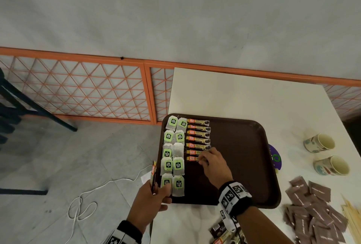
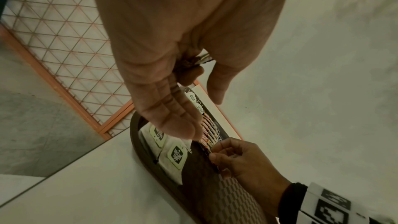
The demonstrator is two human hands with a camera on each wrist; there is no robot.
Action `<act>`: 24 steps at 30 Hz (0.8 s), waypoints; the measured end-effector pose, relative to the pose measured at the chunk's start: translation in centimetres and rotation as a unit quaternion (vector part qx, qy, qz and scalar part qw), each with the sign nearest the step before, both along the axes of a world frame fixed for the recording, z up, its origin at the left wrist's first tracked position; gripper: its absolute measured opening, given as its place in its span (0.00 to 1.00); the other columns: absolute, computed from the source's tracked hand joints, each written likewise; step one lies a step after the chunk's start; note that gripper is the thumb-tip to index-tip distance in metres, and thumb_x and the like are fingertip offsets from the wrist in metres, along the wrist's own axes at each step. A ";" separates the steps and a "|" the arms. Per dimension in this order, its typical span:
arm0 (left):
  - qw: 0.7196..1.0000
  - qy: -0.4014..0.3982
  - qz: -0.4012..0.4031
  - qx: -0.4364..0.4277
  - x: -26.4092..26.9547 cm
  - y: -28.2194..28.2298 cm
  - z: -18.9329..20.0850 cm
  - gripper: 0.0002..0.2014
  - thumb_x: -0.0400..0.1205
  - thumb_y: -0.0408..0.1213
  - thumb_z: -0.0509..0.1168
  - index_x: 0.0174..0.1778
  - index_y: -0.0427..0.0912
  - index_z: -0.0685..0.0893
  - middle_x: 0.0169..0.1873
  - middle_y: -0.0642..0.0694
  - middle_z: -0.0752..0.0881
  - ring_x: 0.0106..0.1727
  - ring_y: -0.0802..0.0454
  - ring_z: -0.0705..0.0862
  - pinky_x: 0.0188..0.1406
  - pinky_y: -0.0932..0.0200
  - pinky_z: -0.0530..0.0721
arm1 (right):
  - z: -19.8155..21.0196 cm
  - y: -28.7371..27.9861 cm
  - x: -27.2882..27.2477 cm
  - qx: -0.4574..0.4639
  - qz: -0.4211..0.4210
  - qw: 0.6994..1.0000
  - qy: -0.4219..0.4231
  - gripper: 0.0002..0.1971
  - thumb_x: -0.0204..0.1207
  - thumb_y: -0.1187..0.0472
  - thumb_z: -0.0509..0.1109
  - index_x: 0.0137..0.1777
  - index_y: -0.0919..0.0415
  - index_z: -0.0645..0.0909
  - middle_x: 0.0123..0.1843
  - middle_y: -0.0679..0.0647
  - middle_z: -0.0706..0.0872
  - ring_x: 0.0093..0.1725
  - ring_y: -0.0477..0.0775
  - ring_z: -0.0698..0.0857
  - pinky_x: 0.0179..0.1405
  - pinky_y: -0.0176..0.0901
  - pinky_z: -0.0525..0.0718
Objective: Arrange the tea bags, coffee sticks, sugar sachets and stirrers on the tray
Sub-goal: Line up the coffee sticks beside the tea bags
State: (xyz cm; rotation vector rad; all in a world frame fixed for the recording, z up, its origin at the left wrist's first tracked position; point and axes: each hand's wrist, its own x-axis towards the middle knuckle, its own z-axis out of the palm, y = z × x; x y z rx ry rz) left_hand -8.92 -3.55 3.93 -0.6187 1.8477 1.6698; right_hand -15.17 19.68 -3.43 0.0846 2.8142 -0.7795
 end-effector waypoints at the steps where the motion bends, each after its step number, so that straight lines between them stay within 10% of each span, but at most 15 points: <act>1: 1.000 0.003 -0.002 -0.001 -0.1 0.0 0.0 0.06 0.83 0.39 0.68 0.51 0.40 0.83 0.41 0.43 0.90 0.39 0.51 0.91 0.39 0.57 0.89 | 0.1 0.0 0.1 -0.002 0.001 1.000 0.002 0.06 0.82 0.60 0.68 0.56 0.54 0.83 0.56 0.49 0.76 0.59 0.51 0.78 0.56 0.42 0.80; 7: 0.996 -0.011 -0.083 0.017 -0.4 0.8 -0.2 0.07 0.84 0.36 0.65 0.48 0.34 0.81 0.25 0.43 0.77 0.25 0.50 0.76 0.33 0.54 0.78 | 4.6 -1.7 1.5 -0.122 -0.015 0.991 0.048 0.03 0.80 0.53 0.71 0.50 0.49 0.84 0.48 0.41 0.81 0.43 0.41 0.82 0.46 0.32 0.81; 11: 0.949 0.140 -0.219 -0.179 0.0 3.0 -1.1 0.07 0.85 0.41 0.63 0.54 0.42 0.78 0.43 0.48 0.86 0.42 0.51 0.84 0.42 0.58 0.80 | 9.3 -4.0 2.9 -0.262 0.014 0.963 -0.059 0.19 0.75 0.35 0.67 0.51 0.49 0.85 0.39 0.47 0.88 0.35 0.45 0.86 0.37 0.35 0.83; 18: 0.931 0.154 -0.305 -0.127 1.0 5.3 -0.7 0.21 0.76 0.57 0.70 0.56 0.51 0.71 0.54 0.58 0.83 0.55 0.62 0.82 0.53 0.69 0.79 | 8.0 -1.6 6.2 -0.314 -0.052 0.944 -0.086 0.05 0.80 0.61 0.71 0.51 0.54 0.89 0.40 0.53 0.90 0.35 0.44 0.86 0.39 0.37 0.86; 24: 0.940 0.169 -0.273 -0.111 0.6 6.2 -0.2 0.10 0.75 0.42 0.75 0.48 0.47 0.82 0.41 0.50 0.89 0.43 0.53 0.87 0.44 0.65 0.85 | 7.8 -0.5 7.7 -0.269 0.028 0.957 -0.107 0.05 0.78 0.60 0.73 0.52 0.49 0.85 0.42 0.46 0.86 0.36 0.42 0.84 0.41 0.37 0.84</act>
